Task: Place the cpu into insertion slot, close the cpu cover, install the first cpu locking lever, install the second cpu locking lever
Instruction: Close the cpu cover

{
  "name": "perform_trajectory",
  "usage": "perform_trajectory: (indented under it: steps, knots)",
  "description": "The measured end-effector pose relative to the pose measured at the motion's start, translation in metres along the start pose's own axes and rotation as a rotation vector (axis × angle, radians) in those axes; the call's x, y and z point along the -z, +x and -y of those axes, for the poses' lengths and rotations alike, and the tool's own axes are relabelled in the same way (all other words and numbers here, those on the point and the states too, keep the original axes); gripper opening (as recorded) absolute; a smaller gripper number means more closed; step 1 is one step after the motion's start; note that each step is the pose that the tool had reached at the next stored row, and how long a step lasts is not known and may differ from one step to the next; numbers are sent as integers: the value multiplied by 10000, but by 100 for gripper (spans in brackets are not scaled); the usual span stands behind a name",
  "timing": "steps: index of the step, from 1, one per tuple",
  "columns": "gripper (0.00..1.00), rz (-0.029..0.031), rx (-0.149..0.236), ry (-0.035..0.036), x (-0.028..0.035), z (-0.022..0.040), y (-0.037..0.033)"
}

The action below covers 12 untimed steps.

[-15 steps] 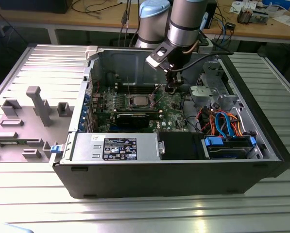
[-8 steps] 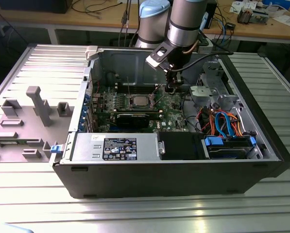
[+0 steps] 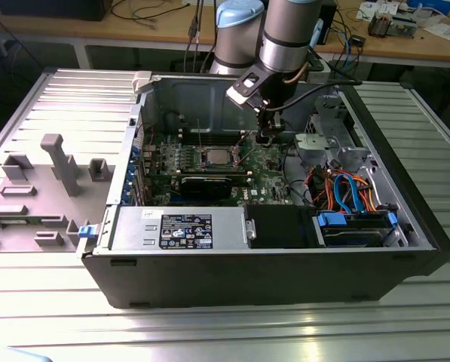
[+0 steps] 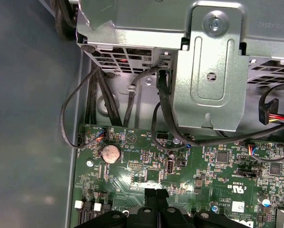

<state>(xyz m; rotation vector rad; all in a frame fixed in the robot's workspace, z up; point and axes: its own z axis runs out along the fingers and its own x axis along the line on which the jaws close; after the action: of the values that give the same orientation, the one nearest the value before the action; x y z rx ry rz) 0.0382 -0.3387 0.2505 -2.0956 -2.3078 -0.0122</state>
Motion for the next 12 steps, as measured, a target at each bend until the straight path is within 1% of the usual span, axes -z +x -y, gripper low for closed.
perform_trajectory:
  steps: [3, 10, 12]
  knots:
    - [11, 0, 0, 0, 0, 20, 2]
    - [11, 0, 1, 0, -1, 88, 8]
    - [11, 0, 1, 0, -1, 97, 10]
